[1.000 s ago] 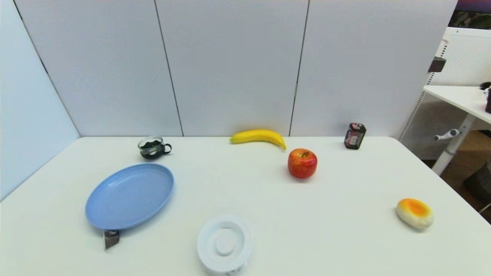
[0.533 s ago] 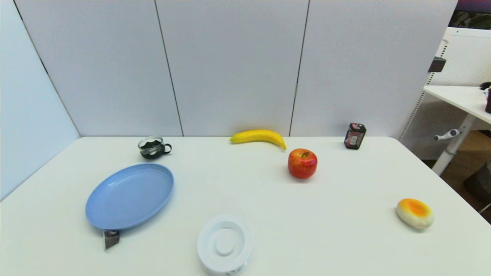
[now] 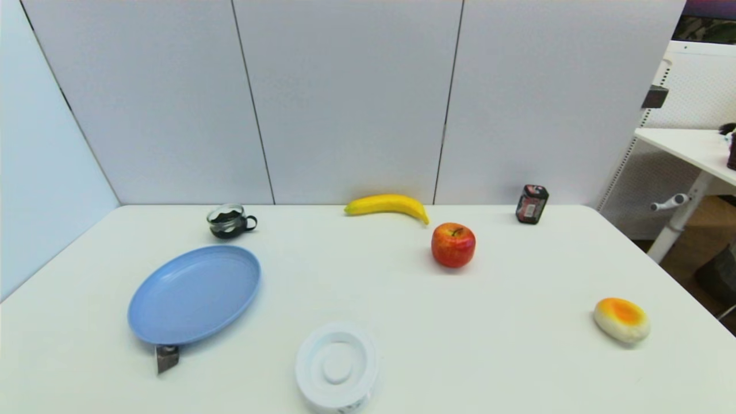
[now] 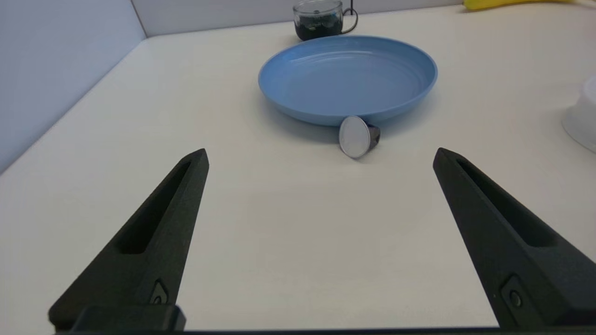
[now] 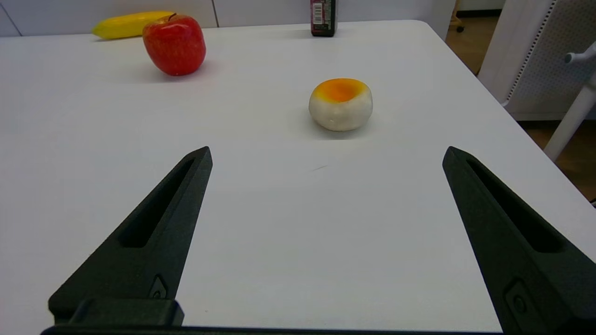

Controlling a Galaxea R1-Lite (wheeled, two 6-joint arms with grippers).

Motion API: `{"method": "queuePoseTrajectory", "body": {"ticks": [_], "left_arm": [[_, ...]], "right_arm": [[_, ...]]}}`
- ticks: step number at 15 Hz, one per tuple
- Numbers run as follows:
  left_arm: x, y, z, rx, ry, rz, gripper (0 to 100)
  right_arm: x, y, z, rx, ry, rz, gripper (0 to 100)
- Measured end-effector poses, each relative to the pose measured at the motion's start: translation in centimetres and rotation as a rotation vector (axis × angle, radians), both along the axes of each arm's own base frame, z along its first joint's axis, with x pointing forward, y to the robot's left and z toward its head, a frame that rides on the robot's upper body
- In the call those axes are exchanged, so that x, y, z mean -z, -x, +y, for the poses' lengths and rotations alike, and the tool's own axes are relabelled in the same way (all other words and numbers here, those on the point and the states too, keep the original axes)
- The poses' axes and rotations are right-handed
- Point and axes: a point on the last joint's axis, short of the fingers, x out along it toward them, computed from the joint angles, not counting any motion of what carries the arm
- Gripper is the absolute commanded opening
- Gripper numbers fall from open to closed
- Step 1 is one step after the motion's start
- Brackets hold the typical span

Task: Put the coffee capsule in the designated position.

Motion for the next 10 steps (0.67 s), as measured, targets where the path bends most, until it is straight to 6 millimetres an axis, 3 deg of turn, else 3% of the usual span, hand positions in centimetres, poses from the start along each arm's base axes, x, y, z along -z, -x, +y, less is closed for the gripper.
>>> {"method": "queuePoseTrajectory", "body": {"ticks": [10], "left_arm": [[0.21, 0.03, 0.08, -0.038, 0.141, -0.005, 100]], "right_arm": [[0.0, 0.0, 0.0, 0.0, 0.0, 0.0, 100]]}}
